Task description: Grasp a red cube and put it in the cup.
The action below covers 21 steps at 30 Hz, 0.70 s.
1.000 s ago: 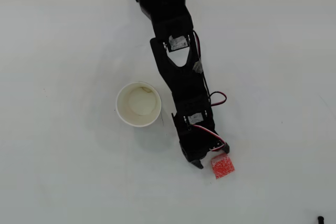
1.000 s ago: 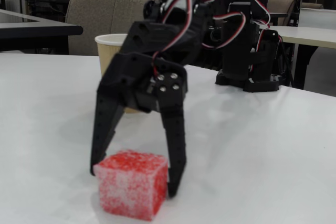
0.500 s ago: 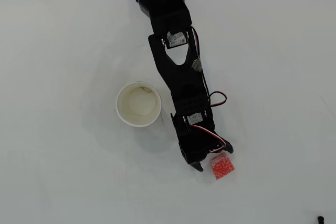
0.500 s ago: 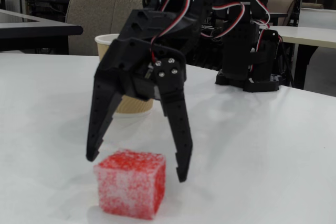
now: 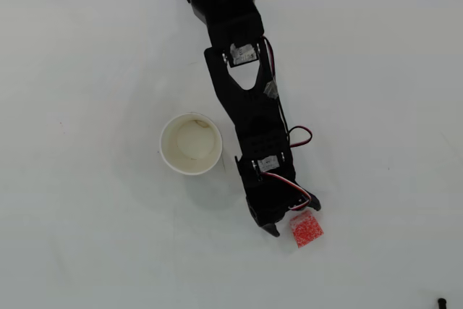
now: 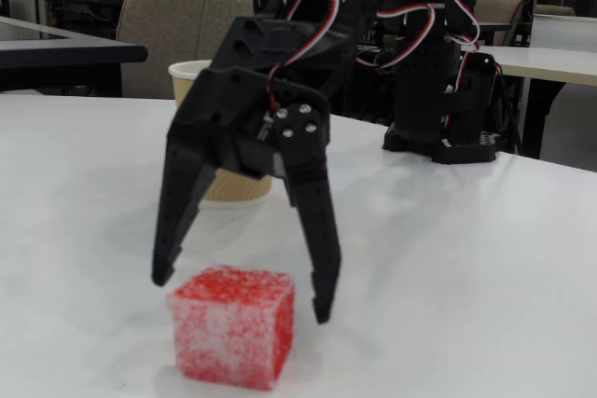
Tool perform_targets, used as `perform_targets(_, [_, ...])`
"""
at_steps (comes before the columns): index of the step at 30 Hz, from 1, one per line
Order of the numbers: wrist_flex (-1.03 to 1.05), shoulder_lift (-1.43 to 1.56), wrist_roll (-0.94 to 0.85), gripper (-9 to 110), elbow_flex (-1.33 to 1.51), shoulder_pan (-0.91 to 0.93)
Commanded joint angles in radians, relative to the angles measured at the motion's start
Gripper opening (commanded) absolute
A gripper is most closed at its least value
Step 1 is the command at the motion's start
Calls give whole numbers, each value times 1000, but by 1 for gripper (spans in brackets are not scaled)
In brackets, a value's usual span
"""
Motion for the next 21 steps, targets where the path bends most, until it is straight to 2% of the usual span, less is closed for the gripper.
perform_targets(1, [-8, 100, -3, 35, -23, 21])
perform_targets(21, [-29, -11, 11, 35, -98, 2])
